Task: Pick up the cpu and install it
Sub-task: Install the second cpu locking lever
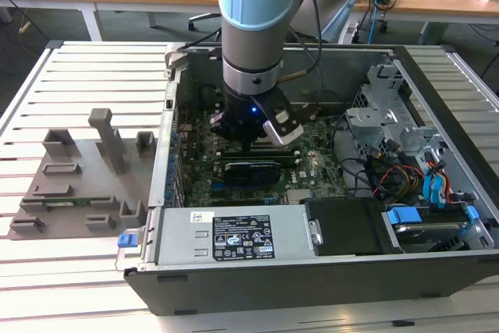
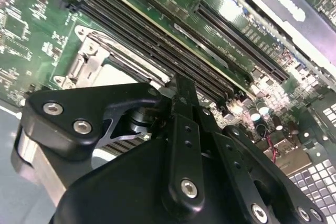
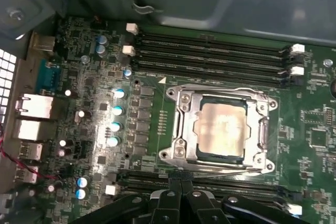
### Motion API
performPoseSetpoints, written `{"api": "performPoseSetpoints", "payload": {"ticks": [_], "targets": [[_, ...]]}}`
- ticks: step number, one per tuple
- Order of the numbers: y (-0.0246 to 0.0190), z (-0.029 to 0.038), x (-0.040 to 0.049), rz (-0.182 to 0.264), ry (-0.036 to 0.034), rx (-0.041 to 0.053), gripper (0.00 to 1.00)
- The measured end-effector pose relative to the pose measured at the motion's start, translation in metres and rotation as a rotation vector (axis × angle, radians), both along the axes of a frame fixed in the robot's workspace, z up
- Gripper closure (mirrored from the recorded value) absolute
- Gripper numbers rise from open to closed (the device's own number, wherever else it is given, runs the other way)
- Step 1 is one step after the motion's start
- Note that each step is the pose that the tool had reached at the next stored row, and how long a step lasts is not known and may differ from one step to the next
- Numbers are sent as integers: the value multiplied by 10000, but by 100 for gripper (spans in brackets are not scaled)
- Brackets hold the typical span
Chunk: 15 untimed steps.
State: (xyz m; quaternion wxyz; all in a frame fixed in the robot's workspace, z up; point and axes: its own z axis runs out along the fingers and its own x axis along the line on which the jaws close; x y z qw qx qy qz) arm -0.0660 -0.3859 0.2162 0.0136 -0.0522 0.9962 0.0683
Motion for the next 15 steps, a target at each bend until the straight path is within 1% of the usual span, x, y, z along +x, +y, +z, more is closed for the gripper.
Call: {"api": "performPoseSetpoints", "payload": {"ticks": [2,5,8,10,11,13,15], "targets": [[-1,-26,-44,7,2,39,89],[4,-46,-57,28,2,79,89],[44,-85,-59,106,3,93,89],[103,-127,-63,194,3,93,89],[120,-138,-64,223,4,94,89],[139,-160,-67,279,3,99,89],[138,-163,-68,310,5,100,89]]}}
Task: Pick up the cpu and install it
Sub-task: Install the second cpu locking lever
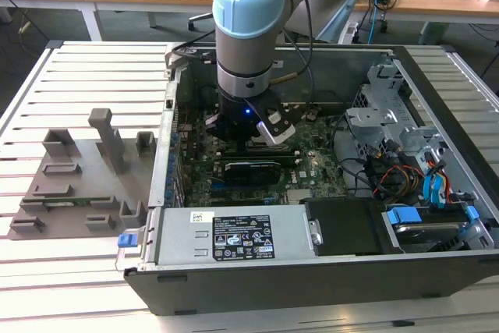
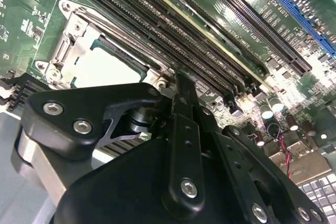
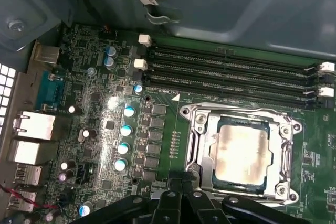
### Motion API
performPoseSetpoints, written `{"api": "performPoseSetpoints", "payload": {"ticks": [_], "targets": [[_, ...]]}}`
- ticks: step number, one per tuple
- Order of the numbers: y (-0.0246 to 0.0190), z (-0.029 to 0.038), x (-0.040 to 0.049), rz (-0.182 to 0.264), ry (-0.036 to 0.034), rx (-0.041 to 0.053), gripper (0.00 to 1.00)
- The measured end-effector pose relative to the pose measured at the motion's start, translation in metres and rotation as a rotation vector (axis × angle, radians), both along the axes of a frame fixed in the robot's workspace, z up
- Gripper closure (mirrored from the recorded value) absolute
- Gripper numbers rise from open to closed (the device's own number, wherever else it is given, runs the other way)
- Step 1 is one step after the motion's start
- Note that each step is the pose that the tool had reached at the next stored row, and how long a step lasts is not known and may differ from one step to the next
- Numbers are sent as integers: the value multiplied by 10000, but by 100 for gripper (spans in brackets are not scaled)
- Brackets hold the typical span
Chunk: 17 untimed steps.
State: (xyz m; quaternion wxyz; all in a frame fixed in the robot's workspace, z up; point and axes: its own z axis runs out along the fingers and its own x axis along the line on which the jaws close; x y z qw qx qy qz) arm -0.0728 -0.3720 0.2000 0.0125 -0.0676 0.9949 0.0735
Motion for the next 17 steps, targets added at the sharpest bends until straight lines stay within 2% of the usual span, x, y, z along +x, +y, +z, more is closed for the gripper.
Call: {"api": "performPoseSetpoints", "payload": {"ticks": [3,5,6,7,8,11,12,13,17], "targets": [[1,4,1,56,-4,6,89],[2,40,2,63,-4,-9,89],[11,53,25,65,6,-89,89],[34,54,75,63,50,-235,89],[53,54,109,64,83,-307,89],[112,54,171,64,137,-419,89],[165,55,222,64,180,-501,89],[196,54,256,64,209,-553,89],[290,54,375,67,295,-707,89]]}}
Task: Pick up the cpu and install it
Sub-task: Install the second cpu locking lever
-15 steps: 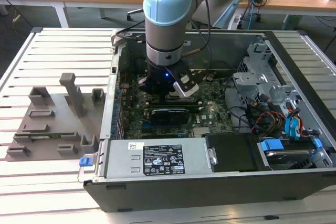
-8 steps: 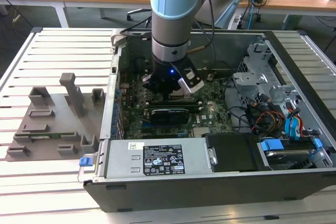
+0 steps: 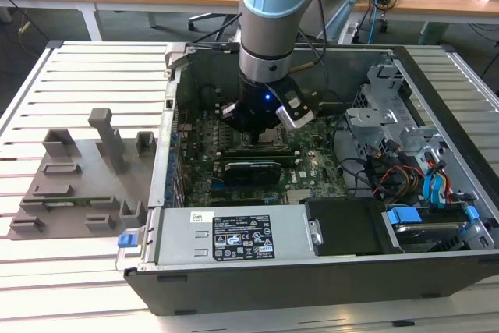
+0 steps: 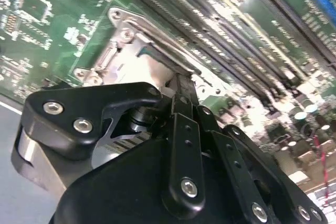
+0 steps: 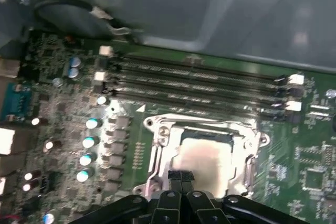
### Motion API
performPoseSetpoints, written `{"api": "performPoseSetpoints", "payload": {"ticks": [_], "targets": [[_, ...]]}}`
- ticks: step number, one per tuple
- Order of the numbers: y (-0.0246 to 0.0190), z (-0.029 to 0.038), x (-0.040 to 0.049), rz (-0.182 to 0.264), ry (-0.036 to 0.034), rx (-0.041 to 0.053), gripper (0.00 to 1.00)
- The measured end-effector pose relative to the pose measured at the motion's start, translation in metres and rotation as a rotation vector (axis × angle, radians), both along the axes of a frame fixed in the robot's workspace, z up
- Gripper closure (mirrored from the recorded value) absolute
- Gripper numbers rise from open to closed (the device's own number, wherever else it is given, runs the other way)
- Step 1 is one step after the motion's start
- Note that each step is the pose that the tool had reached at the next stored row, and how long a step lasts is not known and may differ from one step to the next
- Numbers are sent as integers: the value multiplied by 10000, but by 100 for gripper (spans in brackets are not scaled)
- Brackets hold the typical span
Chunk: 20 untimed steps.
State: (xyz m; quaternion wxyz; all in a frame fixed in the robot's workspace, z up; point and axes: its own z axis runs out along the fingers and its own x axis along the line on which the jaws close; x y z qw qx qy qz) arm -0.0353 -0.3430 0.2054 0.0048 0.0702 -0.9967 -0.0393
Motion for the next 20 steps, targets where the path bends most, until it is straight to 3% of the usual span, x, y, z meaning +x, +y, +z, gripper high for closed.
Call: {"api": "performPoseSetpoints", "payload": {"ticks": [4,6,8,10,11,12,17,20], "targets": [[53,29,54,-3,31,-287,89],[84,55,87,-2,65,-363,89],[114,74,142,0,161,-385,89],[126,108,155,2,185,-392,89],[137,297,160,2,190,-393,89],[139,366,161,2,189,-393,89],[145,613,160,1,190,-396,89],[146,687,160,1,190,-401,89]]}}
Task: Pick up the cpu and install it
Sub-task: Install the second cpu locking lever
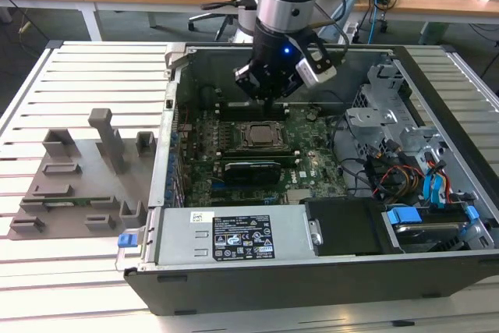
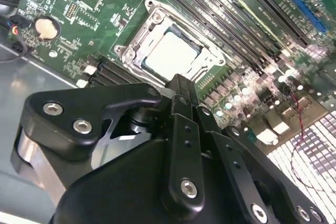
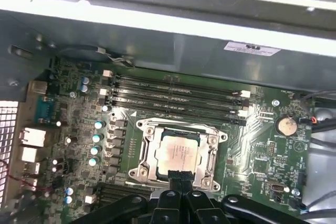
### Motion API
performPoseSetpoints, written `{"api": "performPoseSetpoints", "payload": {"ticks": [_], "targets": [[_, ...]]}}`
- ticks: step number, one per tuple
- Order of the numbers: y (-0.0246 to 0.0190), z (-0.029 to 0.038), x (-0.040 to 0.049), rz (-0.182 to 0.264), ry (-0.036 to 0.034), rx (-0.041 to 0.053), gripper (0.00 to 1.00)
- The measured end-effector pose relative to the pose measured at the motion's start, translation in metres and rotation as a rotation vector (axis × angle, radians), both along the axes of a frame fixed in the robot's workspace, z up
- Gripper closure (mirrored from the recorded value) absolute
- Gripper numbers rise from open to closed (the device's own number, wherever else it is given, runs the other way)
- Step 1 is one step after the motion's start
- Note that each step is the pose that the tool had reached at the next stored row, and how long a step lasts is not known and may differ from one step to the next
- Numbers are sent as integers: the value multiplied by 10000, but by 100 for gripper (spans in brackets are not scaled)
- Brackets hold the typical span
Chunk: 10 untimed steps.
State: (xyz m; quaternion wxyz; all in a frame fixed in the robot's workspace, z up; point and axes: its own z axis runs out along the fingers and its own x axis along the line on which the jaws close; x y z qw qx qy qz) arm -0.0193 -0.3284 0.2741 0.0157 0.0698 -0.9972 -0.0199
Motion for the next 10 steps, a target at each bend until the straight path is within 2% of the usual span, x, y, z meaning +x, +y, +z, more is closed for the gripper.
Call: {"api": "performPoseSetpoints", "payload": {"ticks": [3,8,10], "targets": [[0,66,0,0,0,-6,89],[0,134,0,0,0,-17,89],[0,199,0,0,0,-18,89]]}}
